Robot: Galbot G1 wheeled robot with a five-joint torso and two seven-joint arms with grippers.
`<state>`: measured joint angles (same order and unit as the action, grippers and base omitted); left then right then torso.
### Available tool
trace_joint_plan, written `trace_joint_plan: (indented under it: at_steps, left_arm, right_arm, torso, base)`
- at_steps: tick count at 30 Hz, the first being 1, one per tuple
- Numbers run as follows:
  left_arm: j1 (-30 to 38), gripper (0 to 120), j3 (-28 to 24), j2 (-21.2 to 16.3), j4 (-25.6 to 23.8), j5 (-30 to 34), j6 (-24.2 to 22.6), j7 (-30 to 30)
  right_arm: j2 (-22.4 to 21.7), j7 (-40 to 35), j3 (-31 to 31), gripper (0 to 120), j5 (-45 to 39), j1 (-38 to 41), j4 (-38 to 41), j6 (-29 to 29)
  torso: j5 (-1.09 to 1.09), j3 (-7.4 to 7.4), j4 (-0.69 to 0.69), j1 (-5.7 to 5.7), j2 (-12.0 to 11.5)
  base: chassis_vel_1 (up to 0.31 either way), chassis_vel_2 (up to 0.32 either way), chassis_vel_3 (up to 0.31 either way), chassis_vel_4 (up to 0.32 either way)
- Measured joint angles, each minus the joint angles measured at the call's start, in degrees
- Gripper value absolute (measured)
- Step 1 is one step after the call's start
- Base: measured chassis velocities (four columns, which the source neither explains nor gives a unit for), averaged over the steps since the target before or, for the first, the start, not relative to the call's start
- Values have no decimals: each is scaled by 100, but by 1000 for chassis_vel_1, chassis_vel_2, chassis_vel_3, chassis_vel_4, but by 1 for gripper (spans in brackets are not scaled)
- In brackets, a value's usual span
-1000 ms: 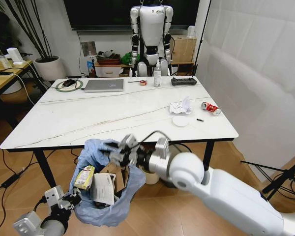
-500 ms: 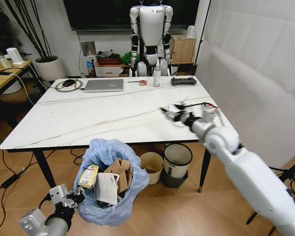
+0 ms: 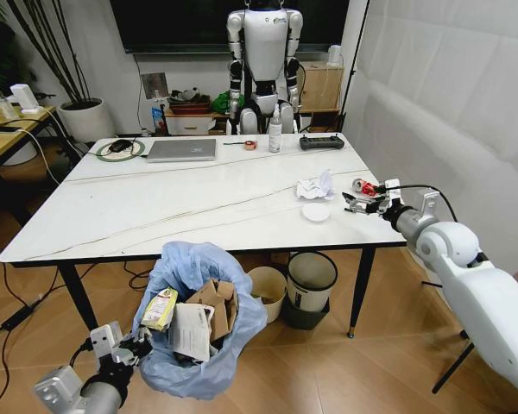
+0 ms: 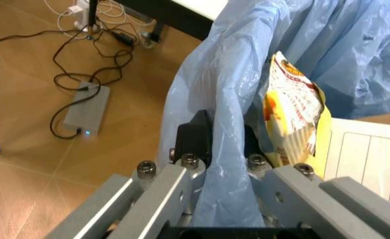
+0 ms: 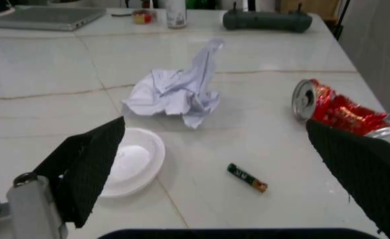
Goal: Pick up the trash bin and place the trash from the table into it.
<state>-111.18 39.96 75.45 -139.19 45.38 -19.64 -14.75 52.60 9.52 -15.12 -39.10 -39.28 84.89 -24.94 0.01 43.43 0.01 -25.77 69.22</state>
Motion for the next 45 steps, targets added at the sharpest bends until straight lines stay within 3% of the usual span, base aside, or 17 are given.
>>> trace_joint_plan:
  at_steps: [17,34,43,45]
  left_arm:
    - [-119,1,106,184,-116,-72,20,18]
    - [-57,1,120,215,-61,-62,21,13]
    - [-44,1,119,208,-39,-51,20,7]
    - [-33,1,120,197,-39,-38,20,6]
  right_arm:
    - [438,606,396,100,555,488,-1529,478]
    - [564,738,497,100,665,725,-2214,748]
    - [594,743,545,75,660,766,-2245,778]
    - [587,735,549,64,654,764,-2215,770]
  torso:
    - [-1,0,-1,0,0]
    - [-2,-1,-2,0,0]
    - [-2,-1,-2,0,0]
    - [-1,-1,-2,0,0]
  base:
    - [0,0,0,0]
    - [0,0,0,0]
    - [0,0,0,0]
    - [0,0,0,0]
